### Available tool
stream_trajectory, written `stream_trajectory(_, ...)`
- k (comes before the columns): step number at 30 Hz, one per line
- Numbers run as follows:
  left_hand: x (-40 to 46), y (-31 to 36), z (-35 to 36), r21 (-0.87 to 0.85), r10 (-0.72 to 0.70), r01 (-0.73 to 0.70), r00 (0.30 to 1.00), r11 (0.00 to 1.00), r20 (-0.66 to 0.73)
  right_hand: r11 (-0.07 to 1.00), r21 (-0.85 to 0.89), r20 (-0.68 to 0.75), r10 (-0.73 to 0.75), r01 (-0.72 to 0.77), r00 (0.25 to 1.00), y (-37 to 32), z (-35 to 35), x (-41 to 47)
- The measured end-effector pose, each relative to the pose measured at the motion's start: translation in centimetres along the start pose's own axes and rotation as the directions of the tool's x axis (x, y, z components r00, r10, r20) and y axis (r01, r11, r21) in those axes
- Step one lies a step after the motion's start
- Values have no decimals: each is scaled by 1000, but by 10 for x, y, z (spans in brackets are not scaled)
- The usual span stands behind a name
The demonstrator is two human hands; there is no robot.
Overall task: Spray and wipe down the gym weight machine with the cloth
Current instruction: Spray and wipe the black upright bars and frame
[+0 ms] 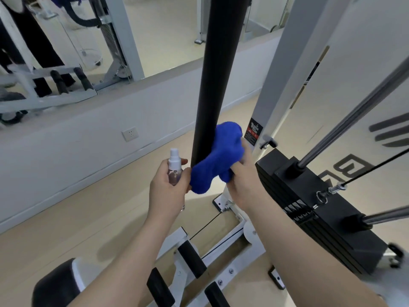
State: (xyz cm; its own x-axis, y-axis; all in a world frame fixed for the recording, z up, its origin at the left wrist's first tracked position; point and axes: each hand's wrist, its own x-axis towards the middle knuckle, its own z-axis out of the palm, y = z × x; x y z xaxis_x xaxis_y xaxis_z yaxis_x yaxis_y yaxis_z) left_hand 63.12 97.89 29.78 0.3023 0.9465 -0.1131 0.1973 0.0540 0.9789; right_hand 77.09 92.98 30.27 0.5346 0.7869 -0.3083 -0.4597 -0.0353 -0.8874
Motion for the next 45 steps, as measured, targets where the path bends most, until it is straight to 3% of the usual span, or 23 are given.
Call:
stream_trajectory(2,2,7,-3,-25,30,-30,999,999,-13,938,-287,98,-174,195,980,-20,24,1)
stream_trajectory(5,3,6,-11,-59,43,-47,997,997,-65,794,-357,160,-467,492,870,-32,58,7)
stream_trajectory(8,4,-7,-20,-68,10,-16,997,998,-81,778,-342,-4,-562,527,827,-21,73,18)
stream_trajectory(11,7,-22,-24,-88,-20,13,997,996,-81,744,-324,-38,-627,584,778,-6,70,30)
stream_trajectory(13,6,-31,-24,-85,-39,32,996,996,-84,762,-325,6,-591,560,807,11,64,41)
stream_trajectory(15,5,-34,-23,-68,-46,41,996,997,-73,816,-431,-29,-438,384,899,49,49,47)
stream_trajectory(17,6,-38,-20,-53,-53,49,996,997,-65,693,-704,-91,-305,155,948,93,28,49)
stream_trajectory(19,5,-39,-18,-33,-65,63,996,997,-55,577,-817,-150,-177,-21,973,110,9,42)
stream_trajectory(21,10,-39,-16,-22,-49,48,998,999,-37,644,-763,-84,-185,57,979,99,3,40)
stream_trajectory(23,13,-40,-12,-33,-63,62,998,998,-30,754,-607,-6,-321,252,947,73,11,39)
stream_trajectory(25,18,-41,-8,-39,-79,78,996,996,-31,722,-595,-12,-448,354,894,59,26,45)
stream_trajectory(28,20,-46,-6,-52,-101,98,994,994,-49,702,-642,-28,-425,310,905,79,29,54)
stream_trajectory(30,23,-52,-4,-6,-82,82,994,997,-66,580,-777,12,-374,243,927,112,9,63)
stream_trajectory(32,23,-58,-1,19,-84,86,994,996,-69,279,-933,104,-392,226,914,141,-14,70)
stream_trajectory(33,26,-60,1,29,-70,72,996,997,-60,176,-955,152,-399,239,904,147,-22,77)
stream_trajectory(36,28,-61,9,55,-88,88,996,995,-7,6,-972,219,-335,235,917,127,-47,86)
stream_trajectory(39,22,-57,15,42,-110,107,992,993,67,-245,-966,158,-323,78,933,95,-90,94)
stream_trajectory(40,21,-57,17,57,-105,101,991,993,84,-262,-965,93,-327,5,940,83,-99,98)
stream_trajectory(42,21,-57,21,77,-90,82,991,994,97,-179,-983,29,-321,-31,947,73,-97,112)
stream_trajectory(45,20,-61,23,67,-104,96,986,993,129,-77,-953,302,-147,294,942,104,-59,110)
